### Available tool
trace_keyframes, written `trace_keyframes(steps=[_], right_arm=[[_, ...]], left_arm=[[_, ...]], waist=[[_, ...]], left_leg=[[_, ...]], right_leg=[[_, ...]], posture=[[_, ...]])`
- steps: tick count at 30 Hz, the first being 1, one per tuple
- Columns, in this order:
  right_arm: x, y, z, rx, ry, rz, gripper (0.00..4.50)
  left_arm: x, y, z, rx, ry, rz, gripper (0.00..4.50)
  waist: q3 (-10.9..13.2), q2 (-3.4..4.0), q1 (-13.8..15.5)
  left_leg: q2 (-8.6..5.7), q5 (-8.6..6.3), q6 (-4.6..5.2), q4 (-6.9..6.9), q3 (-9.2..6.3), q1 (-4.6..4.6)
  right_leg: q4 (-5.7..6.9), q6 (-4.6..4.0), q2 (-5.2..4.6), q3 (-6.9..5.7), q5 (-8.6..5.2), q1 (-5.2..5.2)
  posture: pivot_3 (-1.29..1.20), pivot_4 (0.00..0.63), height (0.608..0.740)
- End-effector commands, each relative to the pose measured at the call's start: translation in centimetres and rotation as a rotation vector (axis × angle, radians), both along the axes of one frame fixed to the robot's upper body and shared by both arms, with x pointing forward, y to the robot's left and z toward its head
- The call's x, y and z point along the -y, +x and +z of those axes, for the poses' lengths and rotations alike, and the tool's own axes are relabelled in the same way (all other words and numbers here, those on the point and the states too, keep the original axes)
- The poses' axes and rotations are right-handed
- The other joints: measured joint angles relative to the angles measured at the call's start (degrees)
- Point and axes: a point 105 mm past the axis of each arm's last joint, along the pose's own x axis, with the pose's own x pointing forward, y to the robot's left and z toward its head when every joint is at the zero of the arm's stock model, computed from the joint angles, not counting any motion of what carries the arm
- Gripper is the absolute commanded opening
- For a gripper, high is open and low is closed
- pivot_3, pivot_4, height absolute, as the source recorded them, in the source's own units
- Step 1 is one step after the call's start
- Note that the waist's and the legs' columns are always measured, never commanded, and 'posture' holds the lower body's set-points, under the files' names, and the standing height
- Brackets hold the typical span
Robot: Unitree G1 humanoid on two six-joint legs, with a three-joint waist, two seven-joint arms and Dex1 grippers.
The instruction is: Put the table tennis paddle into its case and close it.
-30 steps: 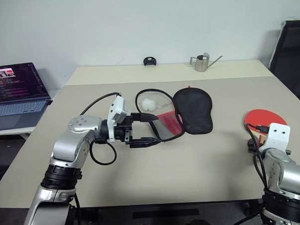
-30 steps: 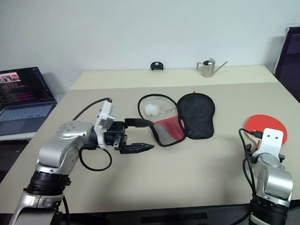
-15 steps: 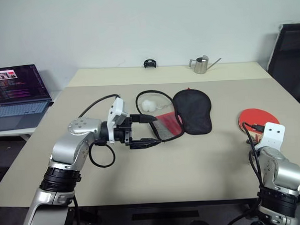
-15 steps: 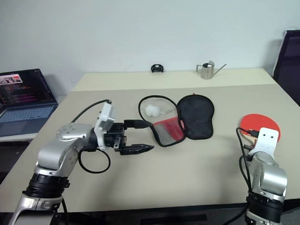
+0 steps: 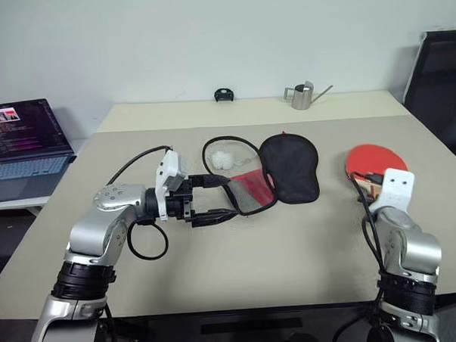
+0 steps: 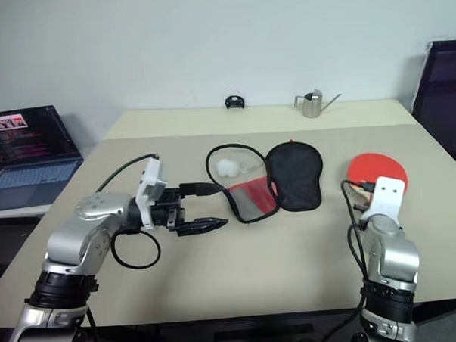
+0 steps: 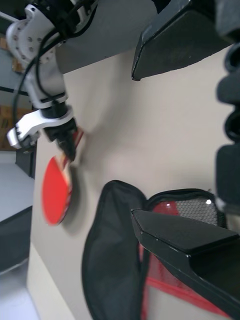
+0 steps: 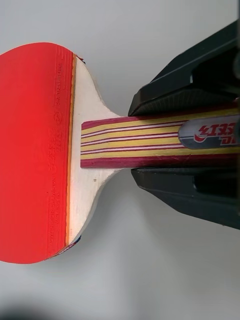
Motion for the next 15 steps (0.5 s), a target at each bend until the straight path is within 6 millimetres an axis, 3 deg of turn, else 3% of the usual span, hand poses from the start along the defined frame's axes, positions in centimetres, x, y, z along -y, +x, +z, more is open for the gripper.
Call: trace_keyframes(steps=[1, 6, 8, 11, 15], right_arm=[[-1.7, 0.7, 4.2, 0.155, -0.042, 0.057, 1.10], [-4.6, 2.1, 4.9, 0.169, -0.036, 0.148, 1.10], [-7.2, 3.3, 4.6, 0.148, 0.025, 0.210, 1.10], [-10.1, 4.7, 4.5, 0.131, 0.058, 0.282, 1.10], [-12.4, 6.3, 4.4, 0.125, 0.050, 0.348, 1.10]], left_arm=[[-0.8, -0.4, 1.5, 0.056, -0.016, 0.029, 4.50], [-1.9, -0.4, 1.3, 0.049, -0.019, 0.086, 4.50], [-2.2, -0.5, 1.1, 0.043, -0.023, 0.107, 4.50], [-2.0, -0.8, 1.0, 0.040, -0.028, 0.108, 4.50], [-1.6, -0.9, 1.0, 0.044, -0.031, 0.102, 4.50]], waist=[[0.00, 0.00, 0.06], [0.00, 0.00, 0.22], [0.00, 0.01, 0.08], [0.01, 0.02, -0.34], [0.02, 0.03, -0.41]], left_leg=[[0.00, 0.00, 0.00, 0.00, 0.00, -0.02], [0.00, 0.00, 0.00, -0.01, -0.01, -0.07], [0.00, 0.00, 0.00, -0.01, -0.01, -0.07], [0.02, 0.00, -0.01, -0.01, -0.01, -0.02], [0.01, 0.01, -0.02, -0.02, -0.03, -0.04]], right_leg=[[-0.02, 0.00, 0.00, 0.00, -0.01, -0.01], [-0.12, -0.01, -0.02, -0.04, -0.01, -0.02], [-0.11, -0.01, -0.02, -0.04, -0.01, -0.02], [-0.03, -0.02, -0.01, -0.03, -0.01, -0.04], [-0.06, -0.03, -0.02, -0.07, -0.02, -0.04]], posture=[[0.00, 0.150, 0.740], [0.00, 0.150, 0.740], [0.00, 0.150, 0.740], [0.00, 0.150, 0.740], [0.00, 0.150, 0.740]])
